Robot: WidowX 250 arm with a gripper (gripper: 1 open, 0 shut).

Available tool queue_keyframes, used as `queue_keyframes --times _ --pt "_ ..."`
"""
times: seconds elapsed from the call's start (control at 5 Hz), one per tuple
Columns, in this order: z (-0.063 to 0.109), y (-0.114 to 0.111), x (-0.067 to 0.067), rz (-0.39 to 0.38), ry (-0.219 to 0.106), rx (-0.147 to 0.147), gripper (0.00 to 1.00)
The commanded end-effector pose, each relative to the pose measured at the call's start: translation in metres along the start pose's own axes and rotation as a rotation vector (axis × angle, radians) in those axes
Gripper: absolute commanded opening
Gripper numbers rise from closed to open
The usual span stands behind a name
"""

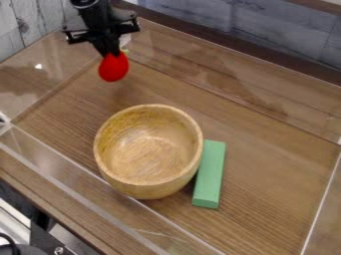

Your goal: Move the red fruit to the left

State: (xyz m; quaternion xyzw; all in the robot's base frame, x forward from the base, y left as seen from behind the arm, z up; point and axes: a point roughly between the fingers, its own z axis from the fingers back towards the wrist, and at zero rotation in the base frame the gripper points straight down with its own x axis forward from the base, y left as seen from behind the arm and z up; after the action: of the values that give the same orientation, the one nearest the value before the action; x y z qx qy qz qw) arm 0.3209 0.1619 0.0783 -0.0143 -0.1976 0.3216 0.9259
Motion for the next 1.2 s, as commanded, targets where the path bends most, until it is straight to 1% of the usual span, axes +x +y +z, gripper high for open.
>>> queue_keyframes --times 0.0,0.2,0.4,0.6,0.8,1.0 --pt "0.0 -0.001 0.006 0.067 -0.055 0.025 0.0" --pt "-0.001 -0.009 0.001 0.094 -0.051 0.038 1.0" --pt "0.001 -0.017 -0.003 0.126 -0.048 0.043 1.0" --pt "0.011 -0.023 -0.002 0.161 -0.056 0.046 1.0" --pt "0.027 -0.028 0.001 0.167 -0.057 0.034 1.0" --pt "0.042 -0.038 -0.001 0.147 -0.055 0.024 1.0"
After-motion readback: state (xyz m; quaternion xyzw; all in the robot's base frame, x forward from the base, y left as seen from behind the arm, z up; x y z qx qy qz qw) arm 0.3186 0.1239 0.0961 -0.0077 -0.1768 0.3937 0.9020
